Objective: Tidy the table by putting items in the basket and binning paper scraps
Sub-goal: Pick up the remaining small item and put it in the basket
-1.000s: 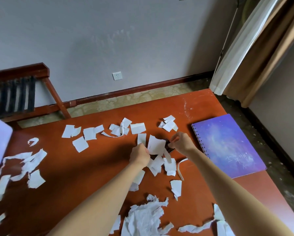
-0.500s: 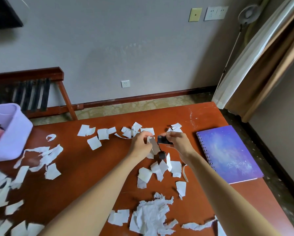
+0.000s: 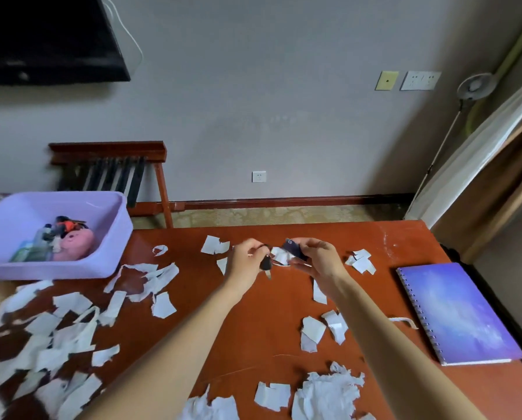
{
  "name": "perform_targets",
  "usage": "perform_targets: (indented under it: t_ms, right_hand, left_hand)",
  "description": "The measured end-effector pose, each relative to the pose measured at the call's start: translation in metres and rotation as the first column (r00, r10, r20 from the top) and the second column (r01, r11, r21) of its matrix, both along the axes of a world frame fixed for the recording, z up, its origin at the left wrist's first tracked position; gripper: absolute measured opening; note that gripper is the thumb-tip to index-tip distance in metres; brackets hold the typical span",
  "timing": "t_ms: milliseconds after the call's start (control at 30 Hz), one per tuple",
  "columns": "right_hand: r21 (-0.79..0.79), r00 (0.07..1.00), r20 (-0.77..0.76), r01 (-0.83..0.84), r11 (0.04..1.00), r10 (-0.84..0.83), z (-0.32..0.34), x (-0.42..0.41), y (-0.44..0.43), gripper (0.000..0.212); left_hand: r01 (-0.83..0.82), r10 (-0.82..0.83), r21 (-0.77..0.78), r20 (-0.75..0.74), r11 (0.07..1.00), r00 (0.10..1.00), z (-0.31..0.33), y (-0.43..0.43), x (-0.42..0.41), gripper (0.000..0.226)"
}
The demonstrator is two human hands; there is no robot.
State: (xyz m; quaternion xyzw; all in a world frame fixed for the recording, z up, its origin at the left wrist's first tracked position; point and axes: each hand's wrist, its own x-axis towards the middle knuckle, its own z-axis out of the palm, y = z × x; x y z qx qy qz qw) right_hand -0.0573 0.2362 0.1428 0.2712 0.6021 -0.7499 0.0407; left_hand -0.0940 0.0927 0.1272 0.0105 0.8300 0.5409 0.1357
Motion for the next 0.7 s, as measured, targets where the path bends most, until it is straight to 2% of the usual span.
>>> perform_targets:
  t_ms: [100, 233, 367, 467, 600, 700]
  right_hand:
    - [0.039, 0.989, 0.124, -0.081, 0.996, 0.075, 0.001, -0.013, -0.05, 0.029]
    - [0.103, 0.965, 0.194, -0.202, 0.974, 0.179, 0.002, -0.043, -0.126, 0.026]
    - [0.131, 0.966, 0.103, -0.25, 0.959, 0.238, 0.009, -0.071, -0.183, 0.026]
    - [0.156, 0.928, 0.016, -0.371, 0.915, 0.373, 0.015, -0.099, -0.243, 0.029]
    - [0.216, 0.855, 0.027, -0.511, 0.832, 0.519, 0.01, -0.141, -0.313, 0.028]
    - [0.172, 0.836, 0.061, -0.548, 0.819, 0.546, 0.004, -0.167, -0.357, 0.023]
  left_hand:
    - [-0.146, 0.151, 0.064, -0.073, 0.987, 0.986, 0.013, -0.045, -0.016, 0.014]
    - [-0.168, 0.183, 0.108, -0.141, 0.98, 0.973, 0.026, -0.116, -0.046, 0.008]
    - [-0.162, 0.185, 0.123, -0.209, 0.979, 0.96, 0.035, -0.165, -0.067, 0.011]
    - [-0.206, 0.235, 0.141, -0.236, 0.968, 0.943, 0.033, -0.216, -0.092, 0.013]
    - [-0.353, 0.39, 0.206, -0.182, 0.913, 0.903, 0.033, -0.277, -0.127, 0.014]
    - [-0.475, 0.52, 0.293, -0.101, 0.83, 0.848, 0.03, -0.32, -0.152, 0.015]
